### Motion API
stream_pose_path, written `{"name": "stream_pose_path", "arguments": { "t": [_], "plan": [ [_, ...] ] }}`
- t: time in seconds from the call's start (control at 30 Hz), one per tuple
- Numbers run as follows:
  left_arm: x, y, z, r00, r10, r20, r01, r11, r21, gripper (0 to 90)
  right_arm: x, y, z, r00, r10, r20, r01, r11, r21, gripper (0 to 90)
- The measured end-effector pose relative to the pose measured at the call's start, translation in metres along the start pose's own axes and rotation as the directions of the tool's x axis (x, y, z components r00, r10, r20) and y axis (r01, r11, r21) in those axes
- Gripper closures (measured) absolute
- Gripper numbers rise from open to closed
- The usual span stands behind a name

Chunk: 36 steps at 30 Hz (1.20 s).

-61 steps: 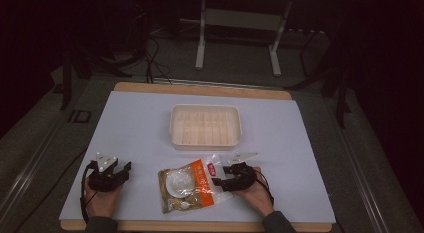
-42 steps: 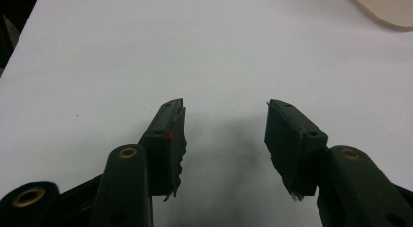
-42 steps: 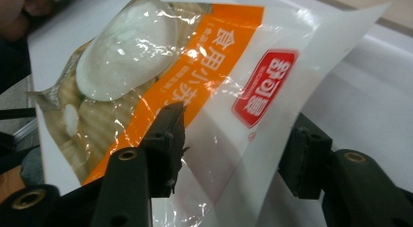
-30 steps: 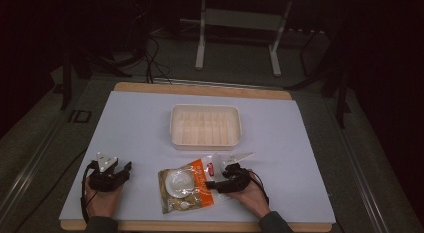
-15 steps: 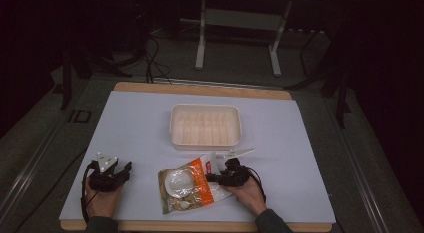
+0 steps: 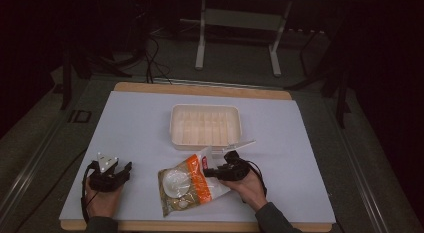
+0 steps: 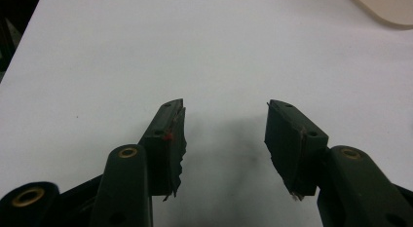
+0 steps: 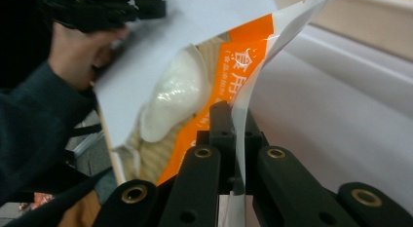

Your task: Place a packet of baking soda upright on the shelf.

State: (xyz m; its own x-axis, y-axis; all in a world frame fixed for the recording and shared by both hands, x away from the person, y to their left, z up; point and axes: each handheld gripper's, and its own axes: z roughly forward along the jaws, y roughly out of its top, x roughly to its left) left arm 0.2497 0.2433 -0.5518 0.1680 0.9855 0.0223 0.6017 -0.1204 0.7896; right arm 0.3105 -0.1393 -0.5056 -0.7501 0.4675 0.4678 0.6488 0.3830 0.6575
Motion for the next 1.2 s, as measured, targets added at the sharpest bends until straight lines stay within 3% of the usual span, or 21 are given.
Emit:
{"name": "stream_pose_path", "arguments": {
  "t": [0.2, 0.4, 0.53, 0.77, 1.2],
  "plan": [
    [0.000, 0.000, 0.000, 1.0000, 0.000, -0.002, 0.000, 1.0000, -0.001, 48.5, 0.014, 0.014, -0.006, 0.9967, 0.009, -0.081, -0.013, 0.999, -0.040, 90.0],
    [0.000, 0.000, 0.000, 1.0000, -0.003, -0.003, 0.003, 1.0000, 0.000, 48.2, 0.029, 0.024, -0.007, 0.9938, -0.011, -0.110, 0.004, 0.998, -0.068, 90.0],
    [0.001, 0.000, 0.000, 1.0000, -0.007, -0.002, 0.007, 1.0000, -0.002, 48.2, 0.045, 0.033, -0.010, 0.9898, -0.055, -0.132, 0.043, 0.995, -0.091, 90.0],
    [0.001, 0.000, 0.000, 0.9999, -0.008, -0.007, 0.008, 1.0000, 0.002, 46.6, 0.058, 0.045, -0.019, 0.9870, -0.095, -0.130, 0.081, 0.991, -0.110, 90.0],
    [0.001, 0.000, -0.001, 1.0000, -0.007, -0.003, 0.007, 1.0000, -0.001, 49.1, 0.059, 0.056, -0.038, 0.9900, -0.095, -0.104, 0.078, 0.985, -0.155, 90.0]
  ]
}}
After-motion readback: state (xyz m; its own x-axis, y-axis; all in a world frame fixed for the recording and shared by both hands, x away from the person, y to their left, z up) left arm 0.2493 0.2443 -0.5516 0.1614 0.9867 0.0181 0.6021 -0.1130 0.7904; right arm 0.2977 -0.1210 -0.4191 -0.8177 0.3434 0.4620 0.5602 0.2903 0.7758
